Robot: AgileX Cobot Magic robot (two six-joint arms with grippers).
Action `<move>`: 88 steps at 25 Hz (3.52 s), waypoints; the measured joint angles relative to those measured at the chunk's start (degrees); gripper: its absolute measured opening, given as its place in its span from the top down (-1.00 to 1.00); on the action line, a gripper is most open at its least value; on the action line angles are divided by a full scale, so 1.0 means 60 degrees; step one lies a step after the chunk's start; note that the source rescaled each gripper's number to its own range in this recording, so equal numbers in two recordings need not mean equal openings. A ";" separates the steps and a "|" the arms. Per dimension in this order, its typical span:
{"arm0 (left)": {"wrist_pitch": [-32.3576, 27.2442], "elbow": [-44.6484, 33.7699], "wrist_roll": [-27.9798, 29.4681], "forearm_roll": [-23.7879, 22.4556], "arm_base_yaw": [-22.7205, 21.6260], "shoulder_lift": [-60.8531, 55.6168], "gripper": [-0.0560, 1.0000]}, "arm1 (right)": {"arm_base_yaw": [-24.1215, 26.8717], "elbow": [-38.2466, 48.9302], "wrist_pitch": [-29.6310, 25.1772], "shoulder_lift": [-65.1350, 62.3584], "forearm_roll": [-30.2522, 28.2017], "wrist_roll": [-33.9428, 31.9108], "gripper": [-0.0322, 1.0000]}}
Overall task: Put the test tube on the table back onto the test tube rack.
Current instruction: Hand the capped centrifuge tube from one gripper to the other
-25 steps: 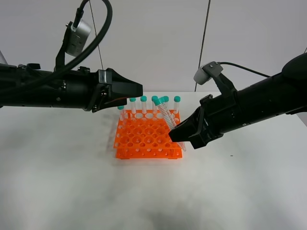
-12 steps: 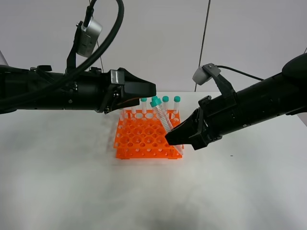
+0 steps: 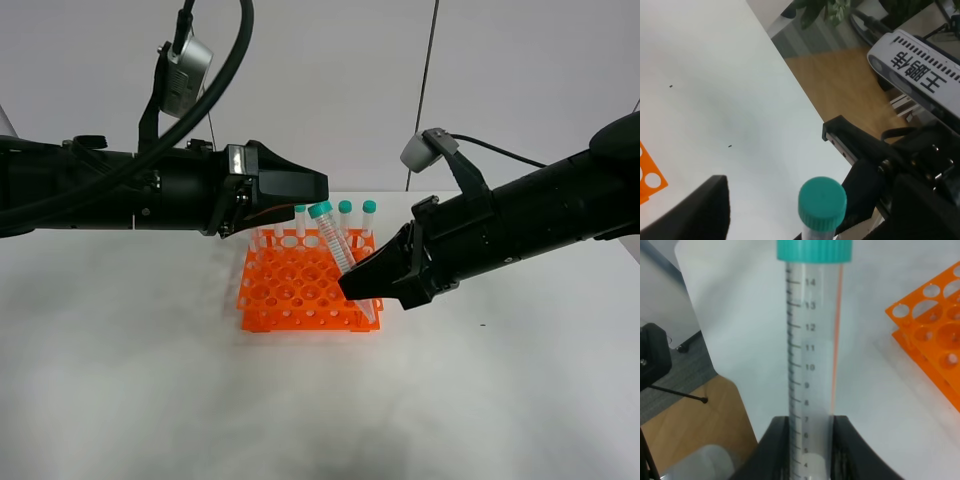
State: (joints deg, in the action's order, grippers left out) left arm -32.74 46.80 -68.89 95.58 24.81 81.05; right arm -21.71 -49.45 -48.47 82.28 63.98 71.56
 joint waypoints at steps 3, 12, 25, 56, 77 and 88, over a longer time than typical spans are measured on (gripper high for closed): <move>-0.0011 -0.0048 0.0000 0.0013 0.0000 0.0000 -0.91 | 0.0000 0.0000 0.0000 0.0000 0.0045 0.0022 0.89; -0.0203 -0.0191 -0.0069 0.0229 0.0000 0.0000 -0.91 | 0.0000 0.0000 -0.0036 0.0000 0.0059 0.0031 0.89; 0.0570 -0.0198 -0.0160 0.0220 0.0638 0.0000 -0.90 | -0.0600 0.0000 0.0022 0.0000 0.0070 0.0031 0.89; 0.0795 -0.0201 0.0125 -0.0029 0.0638 0.0000 -0.53 | -0.0887 0.0000 0.1003 0.0000 -0.0508 -0.1118 0.89; 0.0810 -0.0201 0.0137 -0.0029 0.0638 0.0000 0.13 | -0.0887 0.0000 0.1120 0.0000 -0.0284 -0.0970 0.89; 0.0856 -0.0201 0.0145 -0.0041 0.0638 0.0000 0.89 | -0.0887 0.0000 0.1152 0.0000 -0.0284 -0.0898 0.89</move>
State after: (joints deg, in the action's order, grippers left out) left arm -27.60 45.60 -68.02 95.33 28.64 81.05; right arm -27.03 -49.45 -41.56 82.28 62.28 66.17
